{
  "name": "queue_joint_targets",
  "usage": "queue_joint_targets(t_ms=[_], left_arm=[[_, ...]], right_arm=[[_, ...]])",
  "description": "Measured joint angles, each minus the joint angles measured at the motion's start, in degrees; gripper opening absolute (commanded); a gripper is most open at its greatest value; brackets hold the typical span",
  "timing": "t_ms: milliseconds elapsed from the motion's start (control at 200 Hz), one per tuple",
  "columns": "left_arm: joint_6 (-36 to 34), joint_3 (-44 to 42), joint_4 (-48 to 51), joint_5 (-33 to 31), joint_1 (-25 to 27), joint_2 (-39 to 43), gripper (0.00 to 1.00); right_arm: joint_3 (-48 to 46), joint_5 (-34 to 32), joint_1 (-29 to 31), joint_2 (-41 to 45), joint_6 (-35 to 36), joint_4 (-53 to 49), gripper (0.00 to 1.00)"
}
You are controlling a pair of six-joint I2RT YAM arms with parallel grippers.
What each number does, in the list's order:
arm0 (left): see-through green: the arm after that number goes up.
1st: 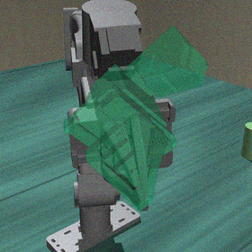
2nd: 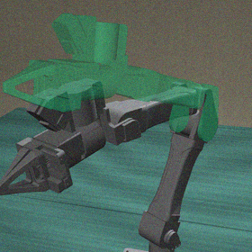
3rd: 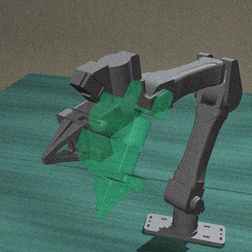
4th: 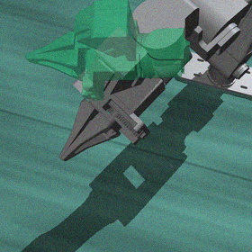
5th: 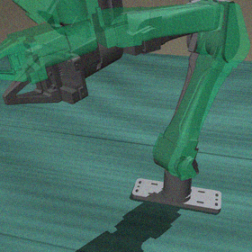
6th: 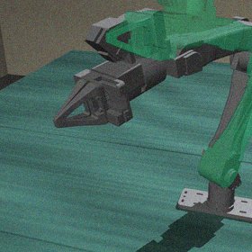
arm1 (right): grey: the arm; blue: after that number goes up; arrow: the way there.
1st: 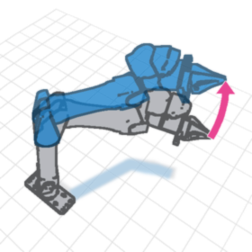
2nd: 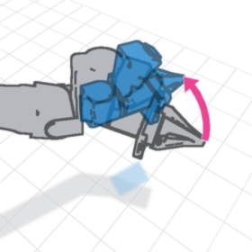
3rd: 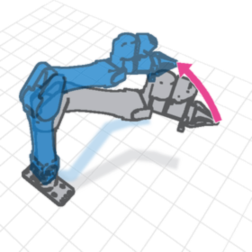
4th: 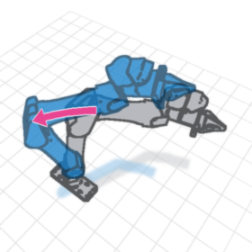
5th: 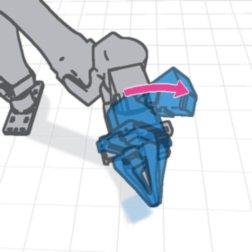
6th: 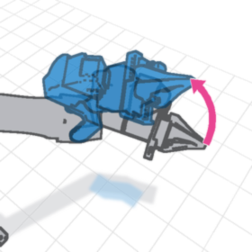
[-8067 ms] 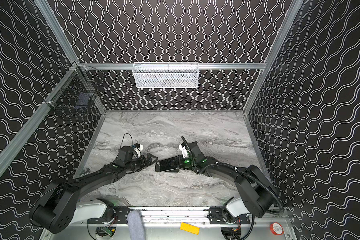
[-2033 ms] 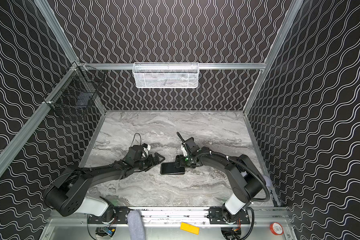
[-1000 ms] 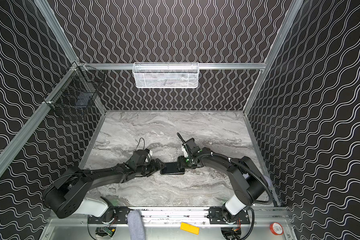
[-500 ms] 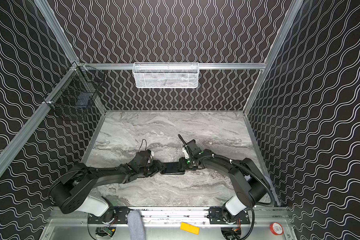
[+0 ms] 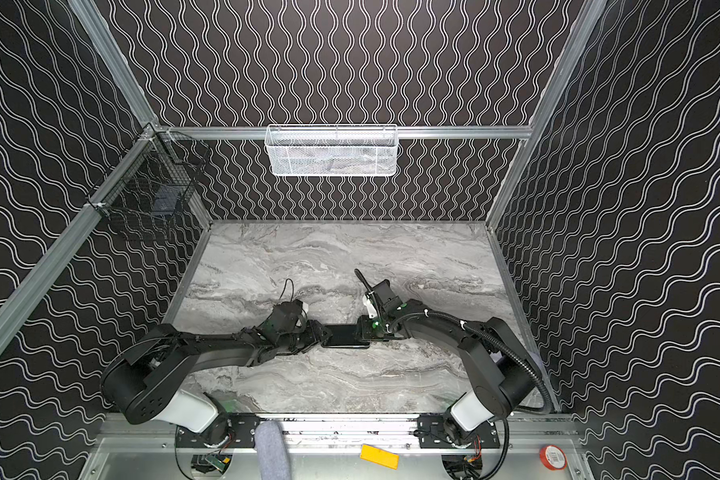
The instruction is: Put the phone into the phone case
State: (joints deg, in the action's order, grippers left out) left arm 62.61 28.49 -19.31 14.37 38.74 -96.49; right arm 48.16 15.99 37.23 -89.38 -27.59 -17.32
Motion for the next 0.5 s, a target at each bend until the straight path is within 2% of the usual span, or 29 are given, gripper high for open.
queue_joint_targets(t_ms=[130, 405, 501], left_arm=[[0.0, 0.0, -0.4, 0.0, 0.0, -0.6, 0.35], [0.0, 0.0, 0.2, 0.0, 0.1, -0.2, 0.35], [0.0, -0.1, 1.1, -0.5, 0.2, 0.3, 0.26]], right_arm=[[0.0, 0.1, 0.1, 0.0, 0.0, 0.3, 0.47], [0.0, 0.4, 0.2, -0.3, 0.0, 0.7, 0.48], [0.0, 0.0, 0.3, 0.3, 0.0, 0.7, 0.48]])
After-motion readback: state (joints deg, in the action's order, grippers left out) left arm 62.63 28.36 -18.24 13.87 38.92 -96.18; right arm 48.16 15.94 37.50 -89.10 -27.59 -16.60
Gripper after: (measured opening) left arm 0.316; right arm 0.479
